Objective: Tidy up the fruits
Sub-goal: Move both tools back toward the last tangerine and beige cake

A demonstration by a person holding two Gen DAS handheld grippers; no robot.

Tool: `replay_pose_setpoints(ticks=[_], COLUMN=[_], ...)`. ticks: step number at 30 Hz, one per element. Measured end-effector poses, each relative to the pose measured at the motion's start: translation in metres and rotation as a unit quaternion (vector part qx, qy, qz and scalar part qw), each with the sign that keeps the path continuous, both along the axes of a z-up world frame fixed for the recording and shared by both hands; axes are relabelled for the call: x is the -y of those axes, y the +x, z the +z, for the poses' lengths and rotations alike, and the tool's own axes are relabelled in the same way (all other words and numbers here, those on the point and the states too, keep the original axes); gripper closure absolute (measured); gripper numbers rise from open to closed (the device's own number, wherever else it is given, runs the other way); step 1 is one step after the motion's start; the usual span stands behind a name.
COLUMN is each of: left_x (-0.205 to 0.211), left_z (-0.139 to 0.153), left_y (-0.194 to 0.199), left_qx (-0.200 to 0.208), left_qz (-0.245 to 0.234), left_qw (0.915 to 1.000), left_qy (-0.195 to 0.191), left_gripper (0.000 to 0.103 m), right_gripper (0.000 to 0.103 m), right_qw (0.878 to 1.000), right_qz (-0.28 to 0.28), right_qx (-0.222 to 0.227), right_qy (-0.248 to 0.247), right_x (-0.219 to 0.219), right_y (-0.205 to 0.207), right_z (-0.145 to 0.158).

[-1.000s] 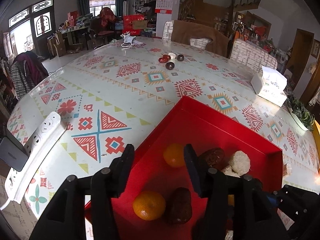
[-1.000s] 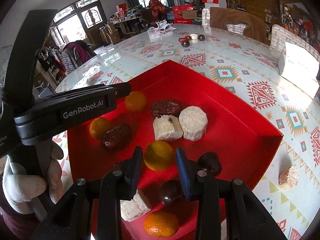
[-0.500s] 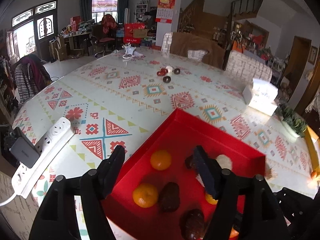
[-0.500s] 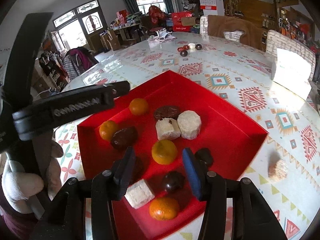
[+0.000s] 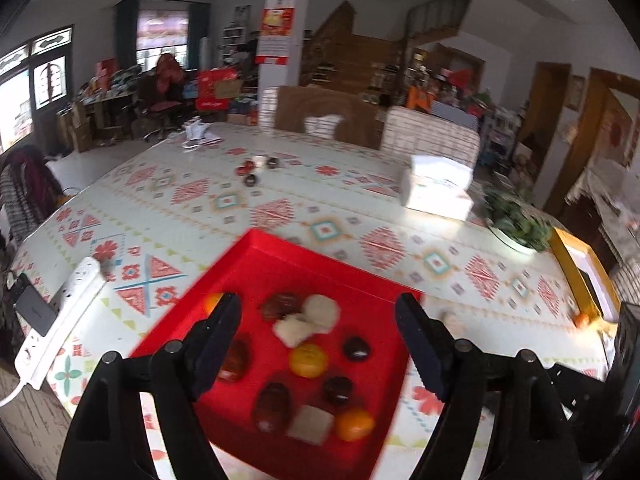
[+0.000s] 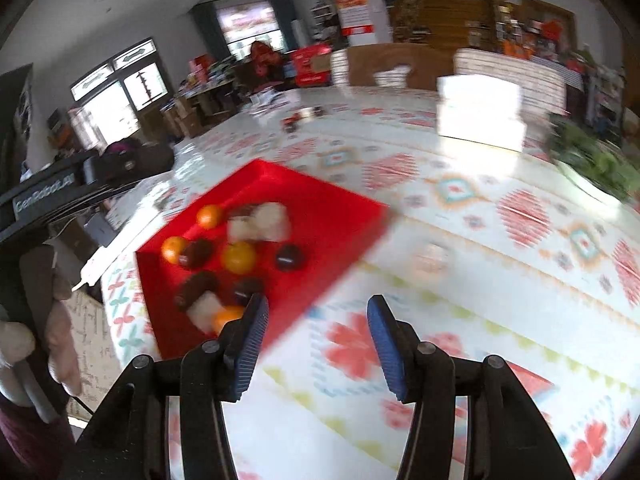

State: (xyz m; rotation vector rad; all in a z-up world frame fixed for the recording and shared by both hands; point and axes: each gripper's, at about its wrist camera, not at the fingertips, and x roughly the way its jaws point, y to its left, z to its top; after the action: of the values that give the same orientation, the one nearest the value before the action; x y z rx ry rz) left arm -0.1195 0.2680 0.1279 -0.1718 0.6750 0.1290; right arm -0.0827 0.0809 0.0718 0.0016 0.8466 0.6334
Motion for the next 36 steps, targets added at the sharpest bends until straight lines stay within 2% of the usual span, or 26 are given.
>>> replay_pose_setpoints(ticks=[8,14,18,22,29,36], left_x=[0.064,0.105,0.128,0.138,0.141,0.155], left_z=[-0.013,-0.036,-0.049,-0.058,-0.078,-0.087], left_y=[0.009,0.021,0.025,0.024,0.025,0.027], left_qx=[-0.021,-0.052,-0.068,-0.073,-0.070,-0.075], left_qz=[-0.059,-0.105,-0.125,-0.130,-0.111,-0.129], left_qw=[0.9980,0.9932,0.9898,0.9887,0.9874,0.9856], left_qy=[0.004,0.002,-0.001,-0.017,-0.088,-0.080], left_gripper=[0.024,0.024,0.024,0.024,0.024,0.024], right_gripper=[0.045,0.044,0.044,0.044,0.044,0.044], right_qw=[0.994,0.984,0.980,0.974,0.952,0.937], right_qz=[-0.109,-0.173,-0.197,-0.223,-0.298,-0.341], right_qx=[-0.012,-0.033,-0.040,-0.040,-0.044,-0.020], right_qy=[0.012,0.013,0.016,0.015,0.052,0.072], right_x=[0.113,0.176,0.207,0.233,0.299,0.331], right_y=[0.007,0.007,0.009,0.009,0.020,0.046], right_z=[-0.006,-0.022,-0.030,-0.034,-0.031,-0.019])
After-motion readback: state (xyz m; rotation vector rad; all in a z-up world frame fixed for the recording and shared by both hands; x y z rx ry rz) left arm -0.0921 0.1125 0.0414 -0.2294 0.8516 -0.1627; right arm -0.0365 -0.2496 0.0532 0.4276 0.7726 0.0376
